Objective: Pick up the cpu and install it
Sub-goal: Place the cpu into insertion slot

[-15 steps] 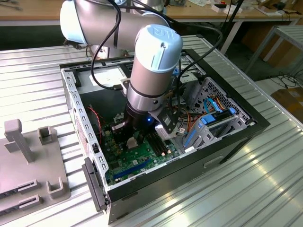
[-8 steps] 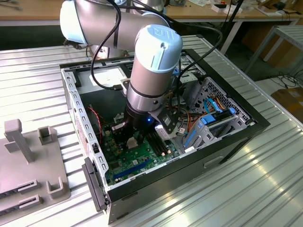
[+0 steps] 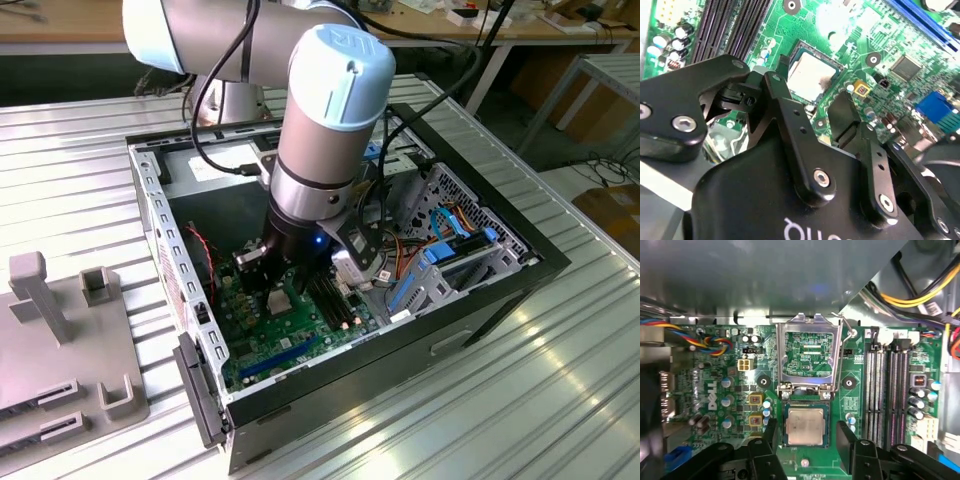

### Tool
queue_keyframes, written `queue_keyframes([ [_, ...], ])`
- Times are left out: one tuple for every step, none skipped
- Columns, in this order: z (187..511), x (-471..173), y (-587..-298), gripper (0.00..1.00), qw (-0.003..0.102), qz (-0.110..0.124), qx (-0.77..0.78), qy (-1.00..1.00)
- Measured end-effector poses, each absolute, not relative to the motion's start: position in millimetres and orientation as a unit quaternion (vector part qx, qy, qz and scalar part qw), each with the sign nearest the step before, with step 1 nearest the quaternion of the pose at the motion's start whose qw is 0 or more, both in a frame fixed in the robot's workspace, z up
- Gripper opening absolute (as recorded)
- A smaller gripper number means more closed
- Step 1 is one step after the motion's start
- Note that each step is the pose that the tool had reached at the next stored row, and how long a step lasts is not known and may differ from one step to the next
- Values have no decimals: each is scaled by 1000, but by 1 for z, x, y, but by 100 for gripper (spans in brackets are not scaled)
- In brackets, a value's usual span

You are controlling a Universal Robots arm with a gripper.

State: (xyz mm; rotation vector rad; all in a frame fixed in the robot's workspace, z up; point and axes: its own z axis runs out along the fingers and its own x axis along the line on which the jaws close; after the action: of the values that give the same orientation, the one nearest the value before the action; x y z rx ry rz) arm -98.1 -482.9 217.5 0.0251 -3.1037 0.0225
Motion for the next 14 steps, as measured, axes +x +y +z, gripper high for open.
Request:
queue_keyframes([
  [220,-98,-483,58,19,7,8,-1000],
  [221,-98,-483,58,19,7,8,-1000],
  [221,-98,-483,58,19,7,8,-1000],
  [221,-98,-483,58,19,7,8,-1000],
  [221,-98,-483,58,19,7,8,-1000],
  [221,-98,-483,58,19,7,8,-1000],
  [221,-98,-483,58,19,7,8,-1000],
  [221,-98,-483,58,19,7,8,-1000],
  [221,-98,-483,57,19,7,8,-1000],
  [222,-98,-483,51,19,7,8,-1000],
  [222,-98,-483,44,19,7,8,-1000],
  [222,-98,-483,44,19,7,8,-1000],
  [222,-98,-483,38,19,7,8,-1000],
  [222,-98,-483,32,19,7,8,-1000],
])
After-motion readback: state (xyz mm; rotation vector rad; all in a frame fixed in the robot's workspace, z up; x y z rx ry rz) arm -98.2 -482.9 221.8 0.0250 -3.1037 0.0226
